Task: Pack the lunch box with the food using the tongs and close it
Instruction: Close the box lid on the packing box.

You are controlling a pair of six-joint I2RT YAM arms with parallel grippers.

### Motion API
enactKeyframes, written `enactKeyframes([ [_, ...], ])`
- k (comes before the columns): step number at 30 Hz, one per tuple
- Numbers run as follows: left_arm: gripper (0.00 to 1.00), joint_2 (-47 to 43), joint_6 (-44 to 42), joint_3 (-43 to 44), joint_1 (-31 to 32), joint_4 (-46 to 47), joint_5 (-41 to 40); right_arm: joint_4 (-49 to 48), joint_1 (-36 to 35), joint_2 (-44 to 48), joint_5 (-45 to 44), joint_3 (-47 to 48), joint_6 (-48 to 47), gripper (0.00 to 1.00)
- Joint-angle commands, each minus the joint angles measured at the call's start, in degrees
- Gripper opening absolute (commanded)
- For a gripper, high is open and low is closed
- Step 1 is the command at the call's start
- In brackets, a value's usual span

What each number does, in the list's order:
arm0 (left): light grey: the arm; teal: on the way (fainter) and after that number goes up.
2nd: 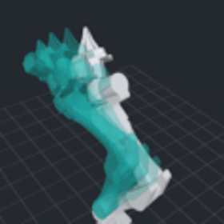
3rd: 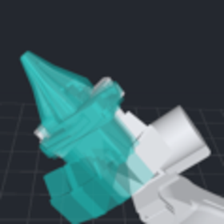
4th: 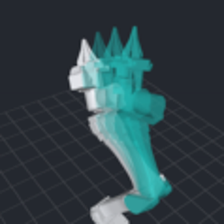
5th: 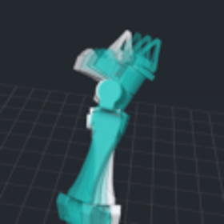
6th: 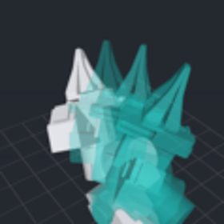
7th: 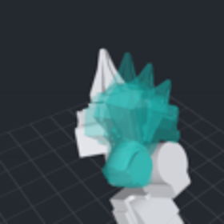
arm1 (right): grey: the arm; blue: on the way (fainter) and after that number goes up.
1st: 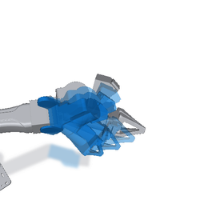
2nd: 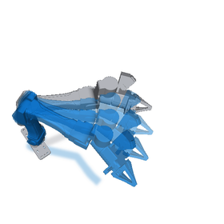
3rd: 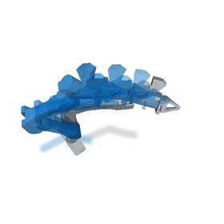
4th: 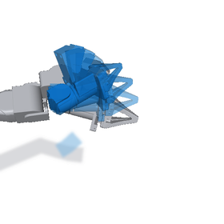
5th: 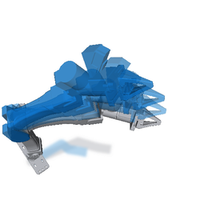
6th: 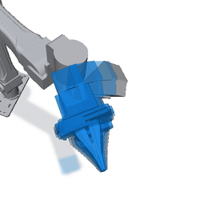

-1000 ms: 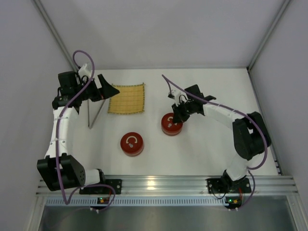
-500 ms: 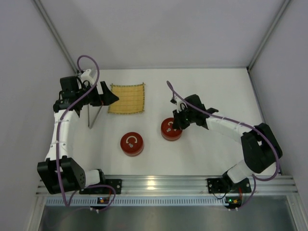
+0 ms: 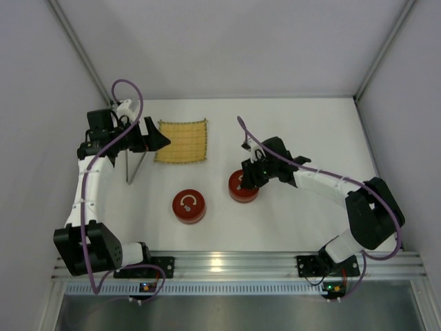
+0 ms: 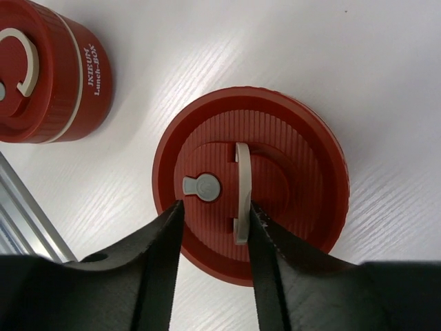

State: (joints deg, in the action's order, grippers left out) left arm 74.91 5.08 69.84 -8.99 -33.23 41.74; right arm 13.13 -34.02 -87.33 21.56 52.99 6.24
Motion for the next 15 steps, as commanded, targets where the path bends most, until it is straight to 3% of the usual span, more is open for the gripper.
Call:
enactKeyframes([
  [1, 0.98, -0.4, -1.0, -0.1, 0.2, 1.4, 1.8, 3.5, -1.1, 1.2, -0.6, 1.0, -0.7, 0.41],
  [3, 0.98, -0.4, -1.0, -0.2, 0.2, 1.4, 2.1, 4.4, -1.1, 1.5, 0.1, 2.3, -1.2, 0.47],
  [10, 0.98, -0.3, -0.7, -0.5, 0.3, 1.6, 3.1, 6.6, -1.0, 1.8, 1.0, 6.7, -2.9, 0.52],
  [15, 0.98, 0.1, -0.2, -0.6, 0.3, 2.1, 3.7, 6.7, -1.0, 2.3, -0.1, 8.0, -3.2, 0.65],
])
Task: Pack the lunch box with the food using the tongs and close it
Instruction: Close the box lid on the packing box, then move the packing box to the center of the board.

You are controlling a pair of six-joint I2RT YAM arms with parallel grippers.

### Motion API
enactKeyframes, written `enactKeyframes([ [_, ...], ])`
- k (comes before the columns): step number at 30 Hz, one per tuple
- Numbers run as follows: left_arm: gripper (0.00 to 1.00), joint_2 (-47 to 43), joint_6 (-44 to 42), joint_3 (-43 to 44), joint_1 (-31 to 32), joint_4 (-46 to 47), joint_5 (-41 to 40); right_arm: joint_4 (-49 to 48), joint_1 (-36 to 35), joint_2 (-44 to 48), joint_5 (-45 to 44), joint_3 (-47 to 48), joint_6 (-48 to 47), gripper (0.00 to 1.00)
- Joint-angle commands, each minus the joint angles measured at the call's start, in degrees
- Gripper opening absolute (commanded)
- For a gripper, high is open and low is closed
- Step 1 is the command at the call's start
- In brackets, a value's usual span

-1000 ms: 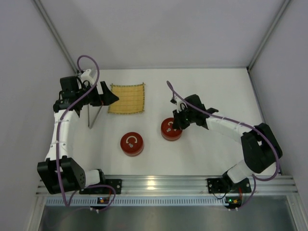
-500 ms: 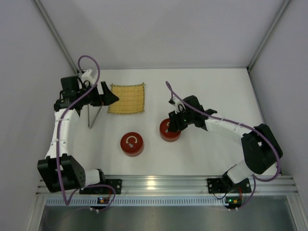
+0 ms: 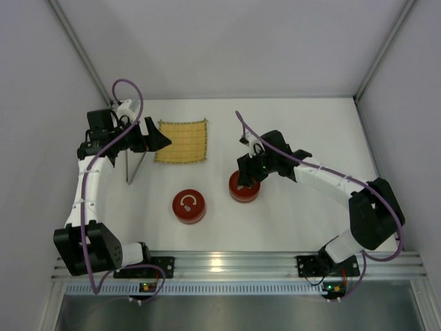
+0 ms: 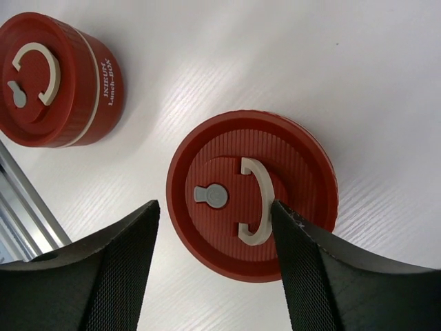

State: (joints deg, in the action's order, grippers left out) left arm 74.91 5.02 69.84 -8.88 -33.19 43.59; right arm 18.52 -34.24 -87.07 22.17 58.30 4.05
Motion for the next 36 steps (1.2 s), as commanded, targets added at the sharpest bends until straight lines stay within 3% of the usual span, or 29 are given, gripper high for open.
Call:
enactKeyframes([
  [1, 0.98, 0.1, -0.1, -0.5, 0.1, 2.2, 1.8, 1.3, -0.7, 2.1, -1.1, 2.7, -1.3, 0.66],
  [18, 0.98, 0.5, -2.2, -0.8, 1.3, 1.6, 2.1, 11.7, 2.2, -5.1, 2.4, 13.0, -14.4, 0.61],
  [28, 0.77, 10.0, -24.5, 3.5, 12.6, -22.0, -5.2, 16.5, 9.3, -14.6, 7.8, 18.8, -19.3, 0.55],
  [36, 0.69, 11.2, -32.9, -0.7, 12.6, -26.3, -8.9, 20.0, 10.3, -17.4, 13.2, 21.1, -21.0, 0.51],
])
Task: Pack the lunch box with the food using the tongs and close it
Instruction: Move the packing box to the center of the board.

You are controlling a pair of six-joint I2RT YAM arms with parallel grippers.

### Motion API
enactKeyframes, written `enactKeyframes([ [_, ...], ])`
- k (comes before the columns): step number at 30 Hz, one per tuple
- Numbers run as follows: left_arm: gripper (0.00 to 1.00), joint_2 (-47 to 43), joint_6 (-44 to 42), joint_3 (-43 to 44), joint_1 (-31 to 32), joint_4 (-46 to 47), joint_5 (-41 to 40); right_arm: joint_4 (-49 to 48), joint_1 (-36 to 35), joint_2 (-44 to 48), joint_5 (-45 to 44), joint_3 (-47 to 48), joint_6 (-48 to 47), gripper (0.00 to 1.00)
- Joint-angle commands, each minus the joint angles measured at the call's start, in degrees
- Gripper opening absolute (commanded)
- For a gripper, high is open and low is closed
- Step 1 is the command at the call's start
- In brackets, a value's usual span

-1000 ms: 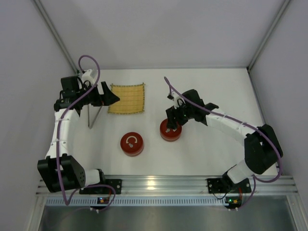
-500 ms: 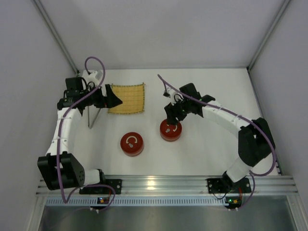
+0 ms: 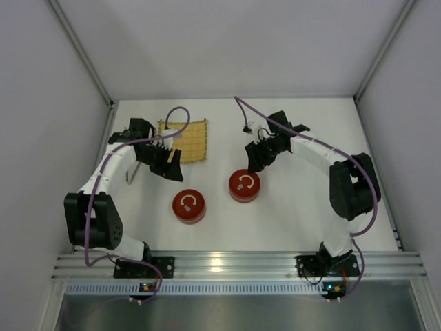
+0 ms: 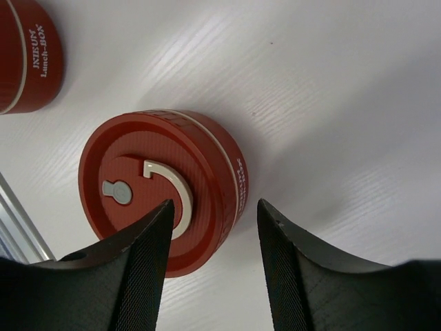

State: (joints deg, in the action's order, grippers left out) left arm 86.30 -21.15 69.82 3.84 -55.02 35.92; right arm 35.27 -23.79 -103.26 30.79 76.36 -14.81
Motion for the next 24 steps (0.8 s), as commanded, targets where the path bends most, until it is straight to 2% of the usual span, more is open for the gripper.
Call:
enactKeyframes([
  [1, 0.66, 0.3, -7.4, -0.7, -0.1, -5.3, -0.9, 3.7, -0.1, -1.8, 5.3, 3.1, -2.4, 0.50],
  [6, 0.62, 0.3, -10.2, -2.6, 0.7, -7.2, -2.3, 4.5, -0.3, -2.3, 6.2, 1.5, -2.9, 0.48],
  [11, 0.63, 0.2, -7.7, -6.3, 5.1, -3.0, -6.0, 3.8, -0.5, -2.6, 6.5, -0.7, -2.9, 0.48],
  [18, 0.62, 3.2, -5.2, -7.5, 7.0, 0.5, -5.9, 4.6, -1.2, -2.1, 8.1, -3.5, -3.4, 0.41],
  [24, 0.62, 4.0, -3.7, -8.8, 10.7, 2.6, -7.8, 3.8, -1.4, -0.5, 8.9, -7.5, -3.0, 0.40],
])
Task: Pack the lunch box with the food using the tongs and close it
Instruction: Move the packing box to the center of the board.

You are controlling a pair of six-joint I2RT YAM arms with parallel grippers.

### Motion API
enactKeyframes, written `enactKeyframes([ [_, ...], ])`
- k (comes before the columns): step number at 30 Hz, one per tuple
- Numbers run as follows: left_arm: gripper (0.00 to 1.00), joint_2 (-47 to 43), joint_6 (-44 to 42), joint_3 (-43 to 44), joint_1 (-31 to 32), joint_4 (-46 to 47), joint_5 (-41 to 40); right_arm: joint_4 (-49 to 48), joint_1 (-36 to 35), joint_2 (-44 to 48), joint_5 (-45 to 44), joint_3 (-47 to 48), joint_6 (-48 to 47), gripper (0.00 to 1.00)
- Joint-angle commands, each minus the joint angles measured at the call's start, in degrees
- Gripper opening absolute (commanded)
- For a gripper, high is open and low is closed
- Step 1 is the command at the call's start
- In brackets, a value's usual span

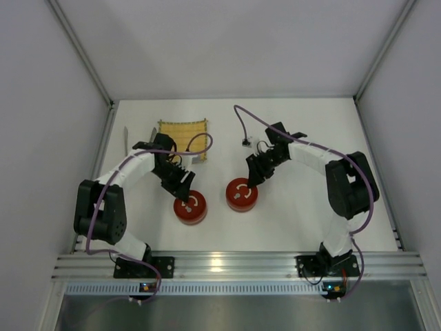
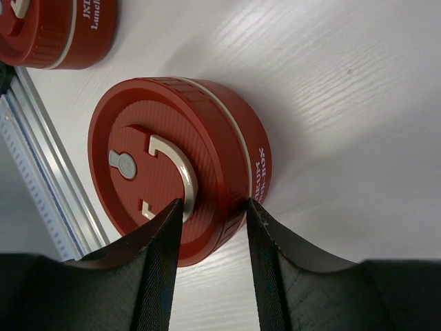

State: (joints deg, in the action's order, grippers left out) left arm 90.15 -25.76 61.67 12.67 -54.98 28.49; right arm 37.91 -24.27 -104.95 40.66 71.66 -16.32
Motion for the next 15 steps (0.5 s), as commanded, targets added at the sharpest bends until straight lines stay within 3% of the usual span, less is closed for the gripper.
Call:
enactKeyframes([
  [1, 0.61, 0.3, 1.2, -0.8, 2.2, 2.9, -0.7, 1.2, -1.0, 1.3, -0.9, -3.1, -1.5, 0.40],
  [6, 0.52, 0.8, 2.1, -2.3, 4.2, 4.0, -1.2, 1.3, -1.5, 2.9, -0.4, -4.7, -1.4, 0.40],
  [15, 0.48, 3.5, 6.0, -1.5, 7.4, 6.5, 0.0, 2.5, -2.9, 3.8, 1.1, -7.4, -2.9, 0.40],
])
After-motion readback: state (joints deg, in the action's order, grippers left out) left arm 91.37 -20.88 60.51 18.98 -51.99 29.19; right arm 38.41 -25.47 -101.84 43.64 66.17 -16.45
